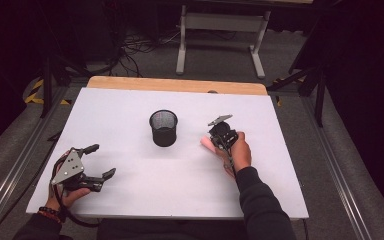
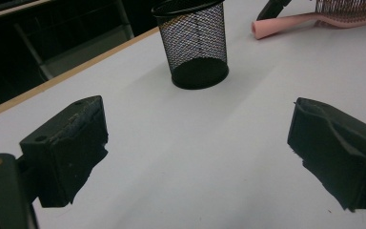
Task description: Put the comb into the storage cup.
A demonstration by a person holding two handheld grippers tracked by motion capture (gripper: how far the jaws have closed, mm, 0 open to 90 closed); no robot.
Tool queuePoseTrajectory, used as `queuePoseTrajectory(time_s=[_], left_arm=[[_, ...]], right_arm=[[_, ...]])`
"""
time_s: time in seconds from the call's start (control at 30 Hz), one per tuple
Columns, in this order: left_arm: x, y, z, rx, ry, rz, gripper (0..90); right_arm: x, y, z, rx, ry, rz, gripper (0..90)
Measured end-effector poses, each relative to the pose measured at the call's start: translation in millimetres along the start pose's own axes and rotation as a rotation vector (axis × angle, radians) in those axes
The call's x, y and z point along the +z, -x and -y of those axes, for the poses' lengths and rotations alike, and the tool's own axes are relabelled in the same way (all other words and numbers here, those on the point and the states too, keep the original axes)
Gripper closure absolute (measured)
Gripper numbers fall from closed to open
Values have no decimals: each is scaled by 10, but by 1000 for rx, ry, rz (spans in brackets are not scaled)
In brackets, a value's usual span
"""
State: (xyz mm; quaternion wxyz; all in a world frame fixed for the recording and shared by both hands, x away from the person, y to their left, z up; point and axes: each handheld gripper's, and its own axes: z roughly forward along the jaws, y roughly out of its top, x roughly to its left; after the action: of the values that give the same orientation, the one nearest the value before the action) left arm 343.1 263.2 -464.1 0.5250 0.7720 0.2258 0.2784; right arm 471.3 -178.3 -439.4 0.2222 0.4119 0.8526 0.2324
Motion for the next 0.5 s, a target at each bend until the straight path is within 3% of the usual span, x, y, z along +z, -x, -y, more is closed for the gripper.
queuePoseTrajectory(time_s=[0.33,0.5], left_arm=[[16,5,4,-2,-9,5,68],[18,9,3,3,-17,5,68]], right_arm=[[-40,-192,48,-48,35,-61,900],[-84,-252,86,-69,31,-63,900]])
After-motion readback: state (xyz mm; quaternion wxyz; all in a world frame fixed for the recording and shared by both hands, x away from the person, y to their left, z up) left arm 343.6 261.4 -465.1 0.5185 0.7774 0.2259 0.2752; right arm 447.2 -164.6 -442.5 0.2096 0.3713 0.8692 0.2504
